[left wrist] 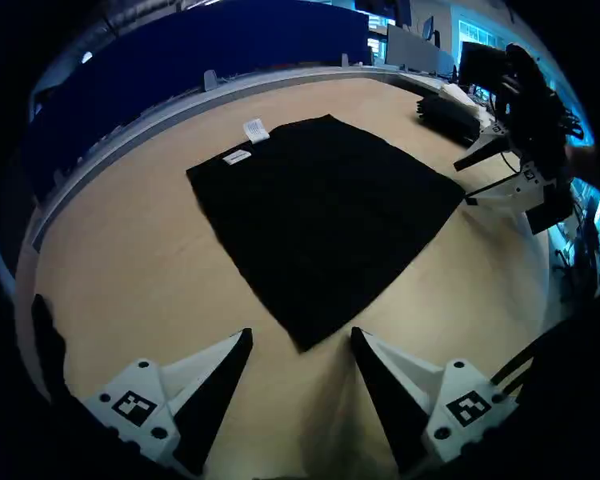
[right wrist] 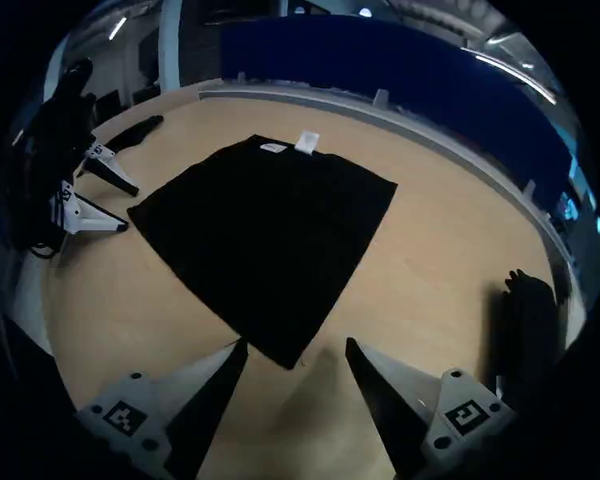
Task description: Fold towel
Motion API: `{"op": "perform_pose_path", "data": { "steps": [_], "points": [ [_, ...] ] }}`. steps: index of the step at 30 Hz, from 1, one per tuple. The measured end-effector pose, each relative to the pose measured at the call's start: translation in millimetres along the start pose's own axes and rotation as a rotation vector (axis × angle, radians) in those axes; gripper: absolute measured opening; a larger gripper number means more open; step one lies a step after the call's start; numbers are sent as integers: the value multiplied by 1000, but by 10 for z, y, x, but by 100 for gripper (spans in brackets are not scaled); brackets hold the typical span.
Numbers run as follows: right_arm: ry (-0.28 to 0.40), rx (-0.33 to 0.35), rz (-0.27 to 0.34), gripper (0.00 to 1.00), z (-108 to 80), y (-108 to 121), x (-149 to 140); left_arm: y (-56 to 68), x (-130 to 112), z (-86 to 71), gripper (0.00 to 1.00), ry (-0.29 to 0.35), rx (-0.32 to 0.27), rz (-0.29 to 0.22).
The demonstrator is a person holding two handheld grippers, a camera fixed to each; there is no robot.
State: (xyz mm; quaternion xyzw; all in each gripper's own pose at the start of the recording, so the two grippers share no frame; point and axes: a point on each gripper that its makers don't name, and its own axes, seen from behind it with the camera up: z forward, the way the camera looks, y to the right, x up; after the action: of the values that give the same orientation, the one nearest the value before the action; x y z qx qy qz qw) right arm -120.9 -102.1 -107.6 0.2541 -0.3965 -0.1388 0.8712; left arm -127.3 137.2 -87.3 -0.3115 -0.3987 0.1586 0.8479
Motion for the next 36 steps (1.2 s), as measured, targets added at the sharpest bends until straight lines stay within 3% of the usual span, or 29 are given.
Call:
{"op": "perform_pose_path", "data": {
  "steps": [12, 25, 28, 36],
  "points": [
    [-14, 27, 19, 69, 68, -51, -54, 50, 1, 3, 75, -10, -18, -5],
    [-16, 42, 40, 55, 104, -83, -89, 80, 15, 23, 63, -16, -27, 6],
    [-18, 48, 33, 47, 104, -100, -89, 84, 14, 24, 55, -18, -27, 6],
    [-24, 54, 29, 29, 107, -123, -79, 90, 8, 5, 50, -20, -24, 2]
  ]
}}
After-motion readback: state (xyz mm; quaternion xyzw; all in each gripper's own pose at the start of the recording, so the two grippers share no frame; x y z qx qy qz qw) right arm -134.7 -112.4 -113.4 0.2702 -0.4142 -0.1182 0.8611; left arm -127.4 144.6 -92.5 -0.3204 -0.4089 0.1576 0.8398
